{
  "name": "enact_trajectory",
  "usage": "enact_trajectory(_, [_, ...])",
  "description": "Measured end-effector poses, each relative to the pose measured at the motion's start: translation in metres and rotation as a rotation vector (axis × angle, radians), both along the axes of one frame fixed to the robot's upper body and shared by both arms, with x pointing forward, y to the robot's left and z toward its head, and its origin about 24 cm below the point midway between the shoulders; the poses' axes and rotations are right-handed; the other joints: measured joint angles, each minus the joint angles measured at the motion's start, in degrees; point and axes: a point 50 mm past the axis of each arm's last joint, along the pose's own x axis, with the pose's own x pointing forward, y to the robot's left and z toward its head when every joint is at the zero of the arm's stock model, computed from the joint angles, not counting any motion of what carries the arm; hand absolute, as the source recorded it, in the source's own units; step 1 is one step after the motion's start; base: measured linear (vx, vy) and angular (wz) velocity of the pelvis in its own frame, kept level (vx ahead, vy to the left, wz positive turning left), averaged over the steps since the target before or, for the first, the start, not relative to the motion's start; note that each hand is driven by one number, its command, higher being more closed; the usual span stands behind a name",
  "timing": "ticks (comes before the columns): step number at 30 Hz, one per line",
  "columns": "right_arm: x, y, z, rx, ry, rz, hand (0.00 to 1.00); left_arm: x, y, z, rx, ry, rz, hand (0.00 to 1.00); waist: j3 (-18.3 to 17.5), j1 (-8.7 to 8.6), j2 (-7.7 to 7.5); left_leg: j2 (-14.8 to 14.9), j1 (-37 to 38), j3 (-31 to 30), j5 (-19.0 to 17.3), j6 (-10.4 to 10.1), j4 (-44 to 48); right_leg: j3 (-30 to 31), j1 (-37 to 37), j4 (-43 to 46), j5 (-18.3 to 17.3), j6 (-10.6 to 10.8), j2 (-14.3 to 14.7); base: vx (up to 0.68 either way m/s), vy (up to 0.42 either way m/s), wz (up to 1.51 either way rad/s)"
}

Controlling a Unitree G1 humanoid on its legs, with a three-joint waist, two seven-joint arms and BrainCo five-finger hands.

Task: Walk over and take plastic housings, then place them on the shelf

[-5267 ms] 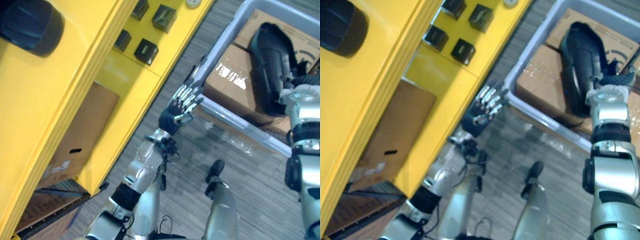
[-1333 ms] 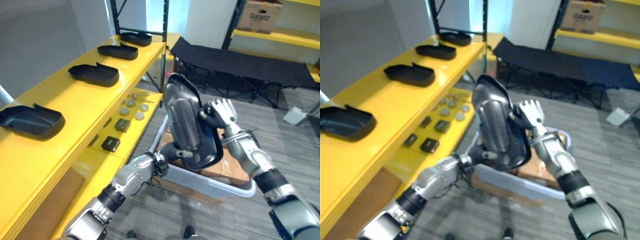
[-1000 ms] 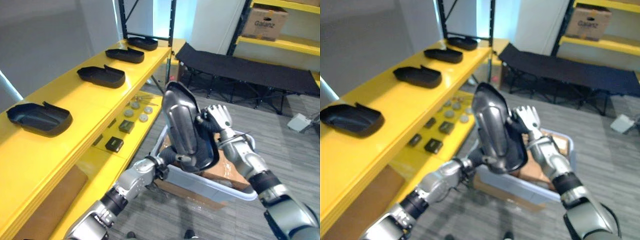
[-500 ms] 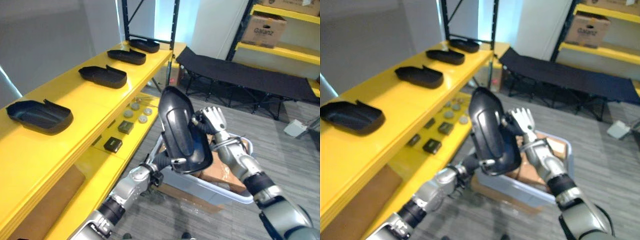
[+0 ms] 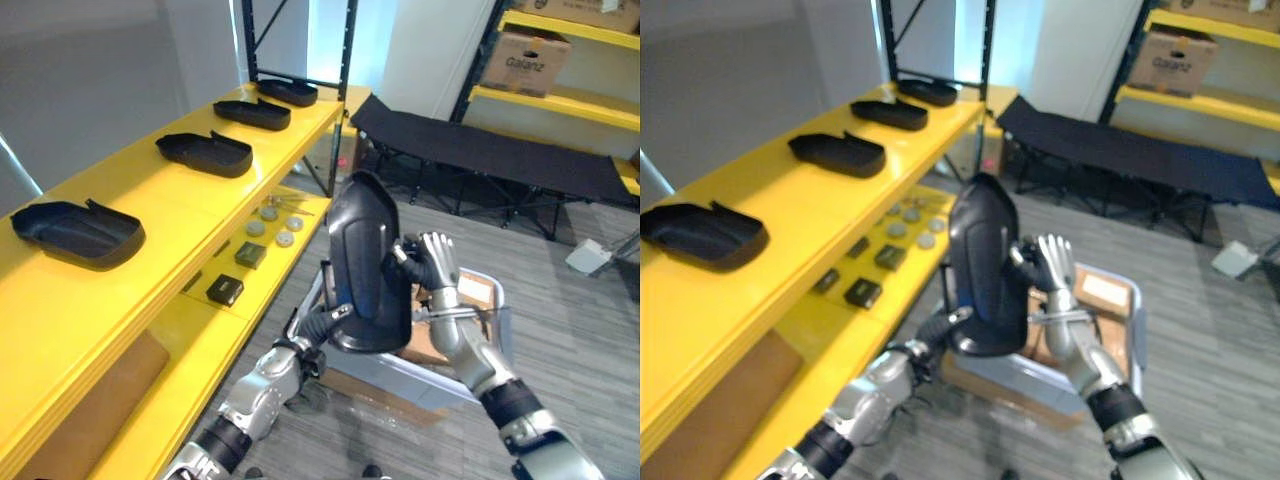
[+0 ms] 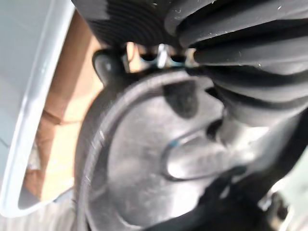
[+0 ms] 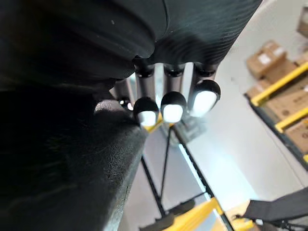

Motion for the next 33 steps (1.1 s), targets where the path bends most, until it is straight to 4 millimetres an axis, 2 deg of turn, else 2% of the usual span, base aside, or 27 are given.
enact_trajectory(13, [-0.004,0.003,0.001,0.042,-0.023,-0.024,1.00,0.003,0.002,0.009,-0.018,-0.041,0.035,1.00,0.02,-0.38,0.03,0.30,0.52,1.53,-0.84,-0.20,0.21,1.20,0.09,-0.83,0.35,0.02,0.26,0.01,0.002,-0.05])
enact_trajectory(14, [-0.005,0.003,0.001,0.044,-0.027,-0.027,0.00,0.004,0.002,0.010,-0.014,-0.045,0.035,1.00,0.02,-0.52,0.03,0.28,0.54,1.56,-0.89,-0.18,0.21,1.20,0.10,-0.83,0.35,0.03,0.24,0.04,0.012,-0.05])
enact_trajectory(16, [-0.006,0.004,0.001,0.060,-0.034,-0.032,0.00,0.004,0.002,0.012,-0.004,-0.053,0.048,1.00,0.02,-1.02,0.03,0.29,0.56,1.62,-1.10,-0.20,0.21,1.21,0.10,-0.82,0.35,0.04,0.25,0.05,0.012,-0.01])
enact_trajectory(25, [-0.015,0.017,0.014,0.273,-0.117,-0.023,0.00,0.012,0.012,0.030,0.011,-0.167,0.123,1.00,0.16,-1.04,0.02,0.26,0.94,2.17,-2.60,-0.20,1.42,1.77,0.50,-0.83,-0.01,0.11,0.14,0.01,0.007,-0.02])
enact_trajectory(27, [-0.023,0.019,0.016,0.329,-0.145,-0.004,0.00,0.016,0.013,0.041,-0.002,-0.215,0.157,1.00,0.21,-1.07,0.09,-0.05,0.98,2.25,-2.77,-0.16,1.52,1.77,0.44,-0.37,-0.31,0.09,0.40,0.02,0.013,-0.04])
enact_trajectory(30, [-0.043,0.030,0.012,0.392,-0.154,0.064,0.00,0.022,0.024,0.075,-0.094,-0.349,0.299,1.00,0.43,-1.27,0.41,-0.02,1.13,2.41,-2.98,-0.07,1.52,1.93,0.04,0.74,-1.17,0.24,0.33,0.00,0.004,-0.01])
enact_trajectory(31, [-0.048,0.032,0.013,0.423,-0.164,0.077,0.00,0.021,0.029,0.087,-0.107,-0.415,0.337,1.00,0.64,-1.28,0.73,-0.09,1.28,2.38,-3.08,-0.04,1.52,1.91,0.02,1.17,-1.45,0.30,0.21,0.00,0.000,0.00])
enact_trajectory(33, [-0.050,0.033,0.020,0.452,-0.201,0.097,0.00,0.016,0.034,0.097,-0.117,-0.477,0.363,1.00,0.90,-1.34,1.14,-0.27,1.48,2.45,-3.22,0.05,1.49,1.98,0.07,1.22,-1.56,0.41,0.06,0.00,0.000,0.00])
